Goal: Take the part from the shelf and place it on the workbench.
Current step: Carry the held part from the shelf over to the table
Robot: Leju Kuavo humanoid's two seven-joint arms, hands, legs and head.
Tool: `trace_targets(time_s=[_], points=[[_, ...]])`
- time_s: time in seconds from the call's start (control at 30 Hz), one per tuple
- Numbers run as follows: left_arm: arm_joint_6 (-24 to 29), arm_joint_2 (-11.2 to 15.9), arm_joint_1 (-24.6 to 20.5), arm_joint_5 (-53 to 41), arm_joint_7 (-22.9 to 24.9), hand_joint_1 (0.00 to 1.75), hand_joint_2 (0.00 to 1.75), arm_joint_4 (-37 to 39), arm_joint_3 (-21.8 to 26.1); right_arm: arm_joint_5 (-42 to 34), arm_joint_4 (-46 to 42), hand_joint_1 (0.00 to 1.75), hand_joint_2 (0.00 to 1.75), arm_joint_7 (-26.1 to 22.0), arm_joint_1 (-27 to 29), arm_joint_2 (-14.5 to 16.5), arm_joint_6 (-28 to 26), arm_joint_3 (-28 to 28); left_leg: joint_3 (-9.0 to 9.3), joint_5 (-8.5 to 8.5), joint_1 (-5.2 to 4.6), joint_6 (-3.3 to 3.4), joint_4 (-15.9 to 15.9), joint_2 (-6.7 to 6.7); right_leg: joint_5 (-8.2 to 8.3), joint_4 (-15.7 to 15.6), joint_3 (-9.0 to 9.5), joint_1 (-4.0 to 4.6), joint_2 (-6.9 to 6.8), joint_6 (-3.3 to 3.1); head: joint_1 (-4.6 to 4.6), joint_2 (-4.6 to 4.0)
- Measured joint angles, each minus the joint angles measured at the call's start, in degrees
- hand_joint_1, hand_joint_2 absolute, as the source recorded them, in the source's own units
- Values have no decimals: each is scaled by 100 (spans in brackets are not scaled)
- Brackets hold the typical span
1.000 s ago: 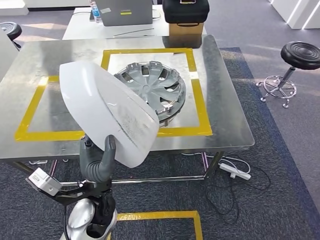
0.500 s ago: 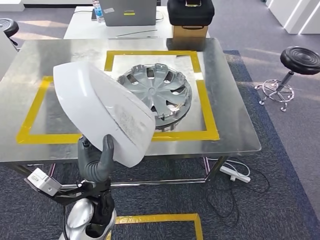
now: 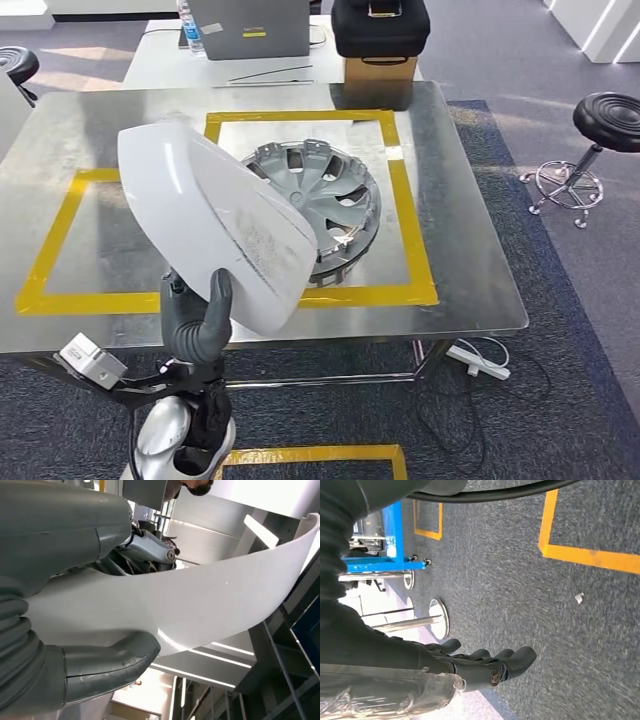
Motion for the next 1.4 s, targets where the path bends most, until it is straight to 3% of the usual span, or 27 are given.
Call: trace_targets(time_s=[0.03, 0.13, 0.17, 0.2, 0.27, 0.33, 0.4, 0.5, 0.53, 0.63, 0.67, 0.7, 0.73, 0.8, 0.87, 0.97, 1.03, 1.13, 1.17, 1.2, 1.23, 1.3, 1.37, 1.4], points=[[0, 2, -3, -1, -1, 175, 175, -1, 2, 0, 0, 0, 175, -1, -5, 1, -1, 0, -141, -81, 1, -32, 245, 7, -10, -23, 33, -18, 0, -22, -8, 0], [0, 6, 0, 0, -1, 175, 175, -1, 12, 1, 0, 0, 175, -2, -21, 1, -3, 2, -790, -479, 14, -109, 1187, 12, -55, -34, 65, -33, -2, -65, -22, 0], [0, 7, 4, 1, -1, 175, 175, -1, 16, 1, 0, 0, 175, -2, -20, 1, -3, 1, -933, -487, 19, -123, 1312, 13, -70, -34, 77, -36, -1, -65, -23, 0], [0, 7, 5, 2, -1, 175, 175, -1, 20, 1, 0, 0, 175, -1, -17, 1, -4, 1, -986, -373, 25, -130, 1260, 13, -84, -34, 94, -41, 2, -57, -22, 0], [1, 7, 5, 3, 0, 175, 175, -1, 25, 0, 0, 0, 175, -1, -14, 1, -3, -1, -831, 117, 41, -140, 691, 16, -111, -33, 141, -54, 13, -25, -24, 0], [6, 5, 3, 6, 0, 175, 175, -1, 27, 2, 0, 0, 175, -3, -16, 1, -3, 1, -629, 423, 51, -113, 66, 20, -131, -17, 158, -47, 22, 29, -31, 1], [15, 1, 10, 11, -1, 175, 175, -1, 35, 4, 0, 0, 175, -4, -14, 1, -4, 2, -578, 476, 43, -27, -151, 12, -137, -19, 153, -33, 20, 100, -39, 1], [20, -7, 15, 14, -1, 175, 175, -1, 52, 6, 0, 0, 175, -4, -6, 1, -5, 2, -564, 547, 54, 102, -160, 8, -216, 59, 120, -45, 6, 191, -30, 0], [19, -10, 13, 14, -1, 175, 175, -1, 54, 6, 0, 0, 175, -4, -7, 1, -5, 2, -555, 556, 63, 134, -167, 12, -346, 265, 29, -48, -1, 215, -14, 0], [19, -14, 16, 14, -1, 175, 175, -1, 58, 7, 0, 0, 175, -6, -5, 1, -5, 2, -546, 545, 52, 184, -167, 20, -880, 1379, -473, -49, -11, 256, 24, 0], [19, -13, 17, 14, -1, 175, 175, -1, 60, 7, 0, 0, 175, -7, -2, 1, -4, 2, -542, 541, 47, 190, -166, 18, -939, 1605, -575, -48, -11, 257, 26, 0], [20, -13, 17, 14, -1, 175, 175, -1, 61, 7, 0, 0, 175, -7, 1, 1, -4, 2, -533, 536, 44, 190, -165, 14, -881, 1601, -566, -48, -11, 252, 27, 0], [20, -14, 17, 14, -1, 175, 175, -1, 61, 7, 0, 0, 175, -7, 1, 1, -4, 2, -519, 529, 43, 186, -164, 8, -728, 1363, -440, -48, -11, 240, 28, 0], [19, -15, 17, 14, 0, 175, 175, -1, 62, 7, 0, 0, 175, -7, -8, 1, -4, 2, -485, 504, 36, 155, -161, -1, -380, 539, 3, -44, -11, 209, 29, 0], [19, -14, 16, 14, 0, 175, 175, -1, 62, 7, 0, 0, 175, -10, -22, 1, -4, 2, -475, 487, 18, 103, -158, -3, -257, 40, 273, -30, -3, 168, 23, 0], [19, -13, 15, 14, -1, 175, 175, -1, 61, 7, 0, 0, 175, -15, -15, -1, -4, 0, -466, 485, 26, 7, -186, -2, -256, -32, 298, -17, 6, 79, 20, 0], [19, -10, 13, 14, -1, 175, 175, -1, 61, 9, 0, 0, 175, -16, -15, -2, -4, -2, -546, 335, 32, -56, 0, 5, -239, -74, 320, -37, 3, 9, -3, 0], [22, 0, 17, 16, -1, 175, 175, -1, 60, 13, 0, 0, 175, -19, -21, 0, -4, -1, -1052, -163, 41, -115, 1013, 12, -241, -88, 323, -49, -8, -39, -39, 0], [26, 3, 20, 17, -1, 175, 175, -1, 60, 14, 0, 0, 175, -19, -17, 1, -4, -1, -1198, -235, 44, -125, 1286, 13, -242, -88, 322, -49, -11, -42, -39, 0], [30, 4, 22, 17, -1, 175, 175, -1, 60, 16, 0, 0, 175, -19, -14, 1, -3, -1, -1256, -197, 46, -129, 1375, 14, -243, -87, 323, -50, -13, -41, -40, 0], [34, 4, 22, 13, -3, 175, 175, -1, 60, 21, 0, 0, 175, -18, -13, 1, -2, -1, -1204, -55, 49, -128, 1245, 15, -246, -87, 326, -52, -10, -37, -40, 0], [37, 4, 17, -15, -11, 175, 175, -1, 58, 36, 0, 0, 175, -17, -15, 2, 4, -1, -853, 322, 53, -115, 535, 31, -266, -83, 336, -51, 4, -2, -44, 0], [34, 0, 7, -53, -20, 175, 175, -1, 53, 52, 0, 0, 175, -17, -16, 3, 8, -1, -551, 479, 51, -58, -62, 41, -310, -77, 342, -33, 17, 61, -51, 0], [33, -2, 4, -65, -21, 175, 175, -1, 51, 58, 0, 0, 175, -17, -14, 3, 9, -1, -496, 478, 47, -17, -183, 43, -307, -74, 354, -23, 18, 103, -54, 0]])
